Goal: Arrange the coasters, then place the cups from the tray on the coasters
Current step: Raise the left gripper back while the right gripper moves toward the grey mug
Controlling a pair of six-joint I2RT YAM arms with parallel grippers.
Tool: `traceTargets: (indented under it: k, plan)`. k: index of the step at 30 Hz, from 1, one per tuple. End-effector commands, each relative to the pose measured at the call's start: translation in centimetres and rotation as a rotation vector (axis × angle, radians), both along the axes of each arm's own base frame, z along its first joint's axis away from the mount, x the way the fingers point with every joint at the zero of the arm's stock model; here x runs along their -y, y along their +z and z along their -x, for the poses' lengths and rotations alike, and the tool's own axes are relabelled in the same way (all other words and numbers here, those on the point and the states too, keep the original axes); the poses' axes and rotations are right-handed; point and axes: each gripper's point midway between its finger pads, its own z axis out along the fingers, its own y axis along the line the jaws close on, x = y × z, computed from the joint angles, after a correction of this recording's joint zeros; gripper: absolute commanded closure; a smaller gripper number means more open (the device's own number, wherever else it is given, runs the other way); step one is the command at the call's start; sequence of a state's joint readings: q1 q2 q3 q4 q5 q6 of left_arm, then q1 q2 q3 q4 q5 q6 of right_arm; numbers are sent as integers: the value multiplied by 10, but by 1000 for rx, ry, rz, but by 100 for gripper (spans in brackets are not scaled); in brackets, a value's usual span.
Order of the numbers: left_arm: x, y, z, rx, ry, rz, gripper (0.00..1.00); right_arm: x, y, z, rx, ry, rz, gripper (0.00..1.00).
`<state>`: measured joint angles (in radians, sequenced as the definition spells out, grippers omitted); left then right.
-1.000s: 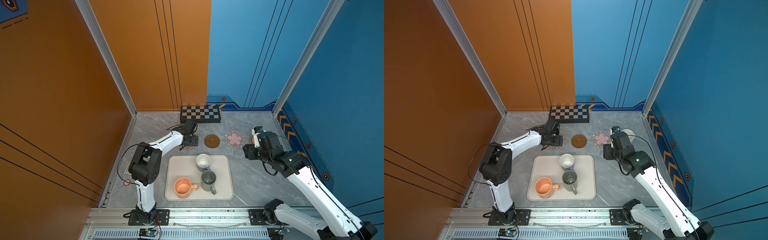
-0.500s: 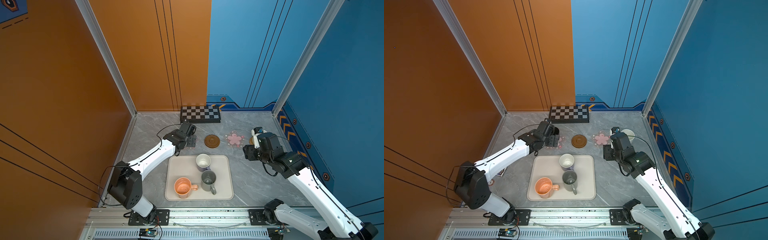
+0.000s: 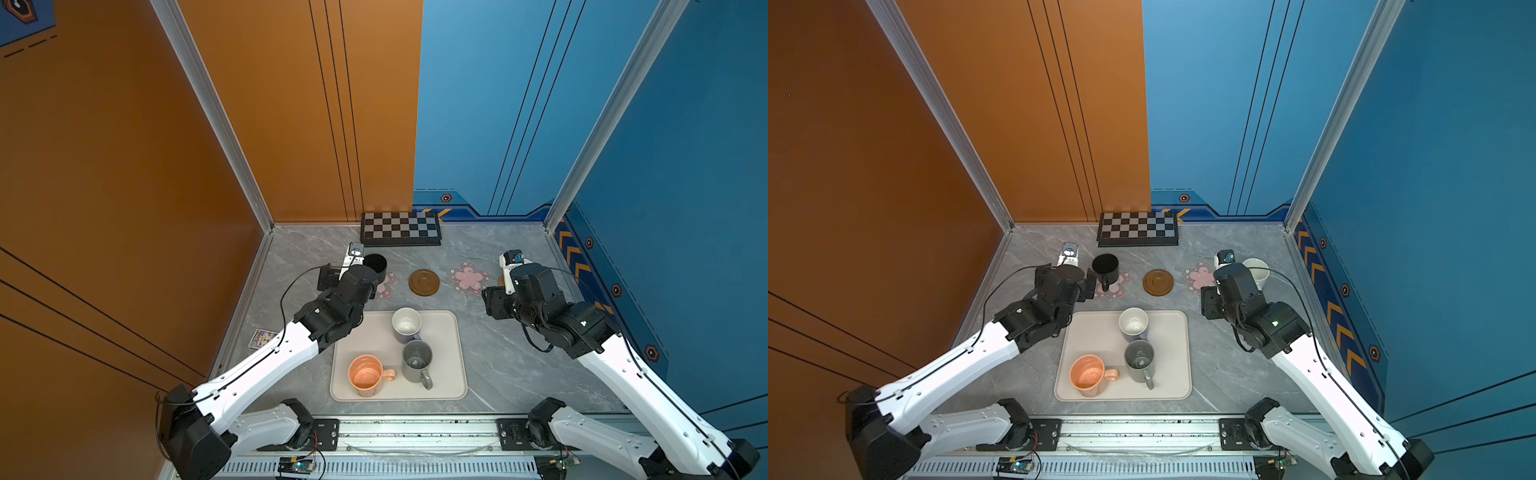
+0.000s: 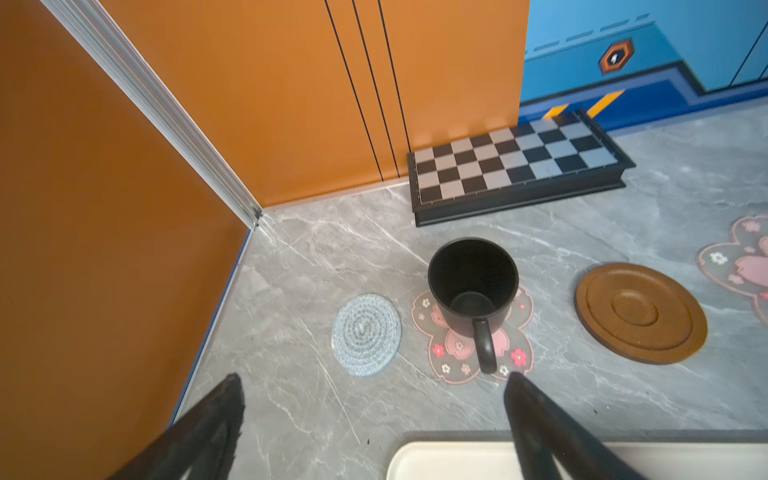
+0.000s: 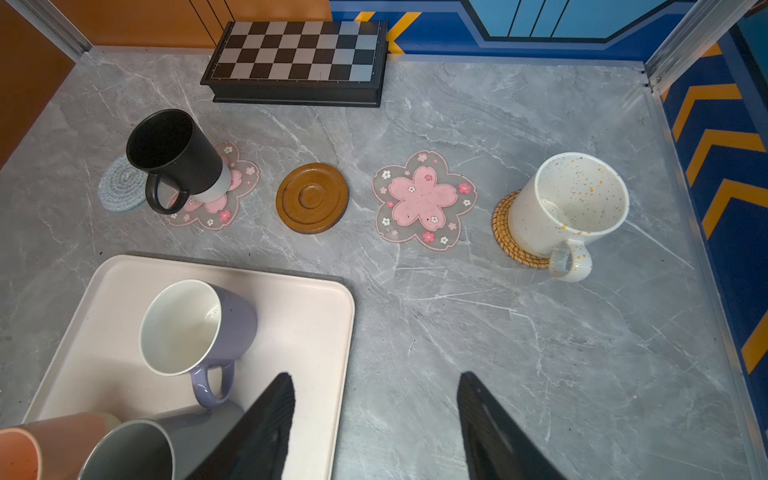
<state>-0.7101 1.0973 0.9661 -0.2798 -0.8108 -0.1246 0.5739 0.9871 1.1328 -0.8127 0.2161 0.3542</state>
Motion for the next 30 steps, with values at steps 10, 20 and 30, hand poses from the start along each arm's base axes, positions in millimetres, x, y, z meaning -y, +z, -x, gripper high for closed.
traceTargets:
  k: [10, 20, 30]
  plan:
    - [-20, -4, 35, 27, -5, 147, 2, -23, 3, 13, -24, 38, -5, 34]
    - [-69, -3, 45, 118, 278, 192, 2, -47, -18, 52, -99, 138, 62, 35]
    - [-98, -22, 51, 79, 373, 379, 2, -75, -23, 91, -129, 280, 14, 34]
